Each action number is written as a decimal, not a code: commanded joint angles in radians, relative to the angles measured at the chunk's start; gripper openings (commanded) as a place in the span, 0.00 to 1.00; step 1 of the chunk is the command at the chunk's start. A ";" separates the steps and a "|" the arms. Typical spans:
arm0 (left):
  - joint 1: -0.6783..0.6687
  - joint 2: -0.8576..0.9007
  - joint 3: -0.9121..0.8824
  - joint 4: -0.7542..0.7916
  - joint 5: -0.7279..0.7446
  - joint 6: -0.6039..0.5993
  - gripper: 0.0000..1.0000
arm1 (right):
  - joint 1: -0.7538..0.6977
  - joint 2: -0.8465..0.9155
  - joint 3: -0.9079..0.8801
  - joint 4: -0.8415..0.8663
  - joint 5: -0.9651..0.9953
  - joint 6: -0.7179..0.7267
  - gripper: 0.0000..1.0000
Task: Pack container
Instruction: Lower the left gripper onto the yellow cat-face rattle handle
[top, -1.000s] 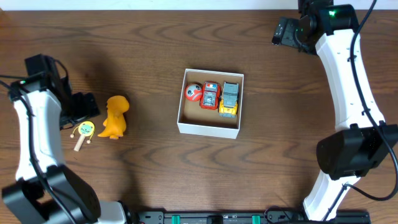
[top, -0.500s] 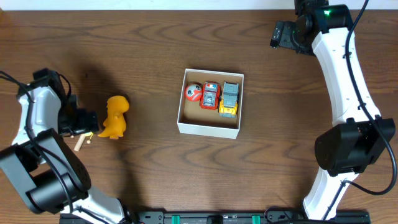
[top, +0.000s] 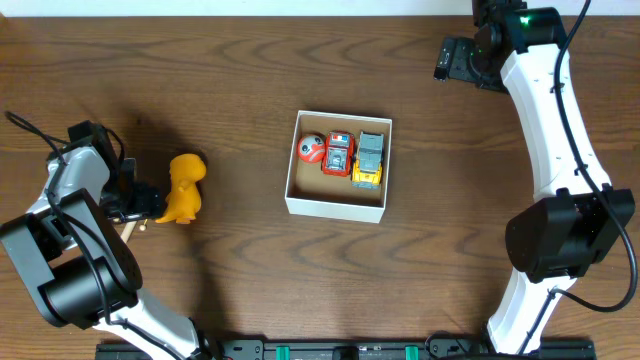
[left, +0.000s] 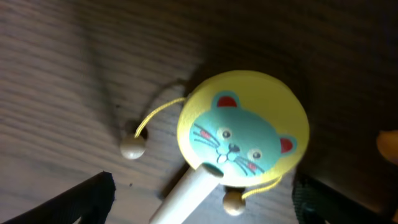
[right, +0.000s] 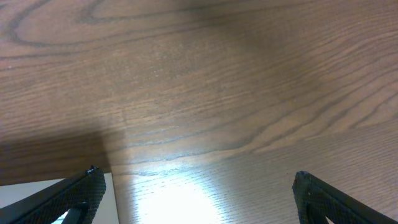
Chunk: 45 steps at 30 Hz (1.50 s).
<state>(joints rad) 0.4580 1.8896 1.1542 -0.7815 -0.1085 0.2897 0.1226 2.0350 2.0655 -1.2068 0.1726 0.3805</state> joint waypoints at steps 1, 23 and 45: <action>0.005 0.029 -0.023 0.017 0.021 0.014 0.88 | 0.002 0.010 -0.005 -0.001 0.002 -0.015 0.99; 0.005 0.069 -0.041 0.013 0.045 0.012 0.47 | 0.002 0.010 -0.005 -0.002 0.002 -0.015 0.99; 0.005 0.069 -0.041 0.021 0.048 -0.007 0.20 | 0.003 0.010 -0.005 -0.079 0.002 -0.014 0.99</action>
<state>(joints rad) 0.4572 1.9018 1.1496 -0.7738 -0.0353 0.2924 0.1226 2.0357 2.0655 -1.2800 0.1722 0.3779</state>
